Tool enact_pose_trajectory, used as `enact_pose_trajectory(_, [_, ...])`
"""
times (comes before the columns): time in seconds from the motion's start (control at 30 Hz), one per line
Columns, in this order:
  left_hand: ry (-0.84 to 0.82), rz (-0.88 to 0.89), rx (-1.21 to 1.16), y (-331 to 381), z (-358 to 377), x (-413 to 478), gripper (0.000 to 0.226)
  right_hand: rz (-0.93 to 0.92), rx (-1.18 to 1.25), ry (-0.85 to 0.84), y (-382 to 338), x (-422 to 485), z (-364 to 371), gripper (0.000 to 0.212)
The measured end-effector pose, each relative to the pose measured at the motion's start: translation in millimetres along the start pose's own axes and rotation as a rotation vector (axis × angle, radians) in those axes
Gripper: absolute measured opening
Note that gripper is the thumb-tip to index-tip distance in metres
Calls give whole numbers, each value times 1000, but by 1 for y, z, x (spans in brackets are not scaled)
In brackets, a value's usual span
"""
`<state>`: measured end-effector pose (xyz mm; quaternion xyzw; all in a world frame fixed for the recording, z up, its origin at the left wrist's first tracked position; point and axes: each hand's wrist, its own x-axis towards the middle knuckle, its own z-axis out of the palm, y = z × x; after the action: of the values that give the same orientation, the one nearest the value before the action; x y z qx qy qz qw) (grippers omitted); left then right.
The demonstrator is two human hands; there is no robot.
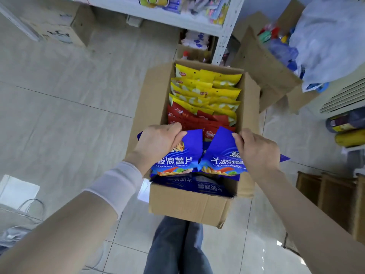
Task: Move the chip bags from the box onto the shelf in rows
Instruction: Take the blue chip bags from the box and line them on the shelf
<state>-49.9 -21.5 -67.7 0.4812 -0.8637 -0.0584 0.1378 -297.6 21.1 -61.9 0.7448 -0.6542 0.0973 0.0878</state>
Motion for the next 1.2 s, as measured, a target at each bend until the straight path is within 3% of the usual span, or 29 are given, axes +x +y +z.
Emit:
enact_pose_trajectory(0.17, [58,-13,63,12,-92,9,45,-94,71,-22,0,35,-89,31])
enact_pose_trajectory(0.5, [-41,-342,2,-9,-224,-28,38,-109,246,-160,-83,98,-216,31])
enact_pose_trajectory(0.73, [-26,-454,-153,-90,-296,-96,33,-269,265,-88,-203,125,-246,32])
enact_pose_trajectory(0.83, [26,-431,-108,-140,-325,-128,35,-292,249,17,-260,135,-248,31])
enact_pose_trajectory(1.2, [94,-420,14,-285,-409,-197,32,-358,244,-58,-442,200,-254,38])
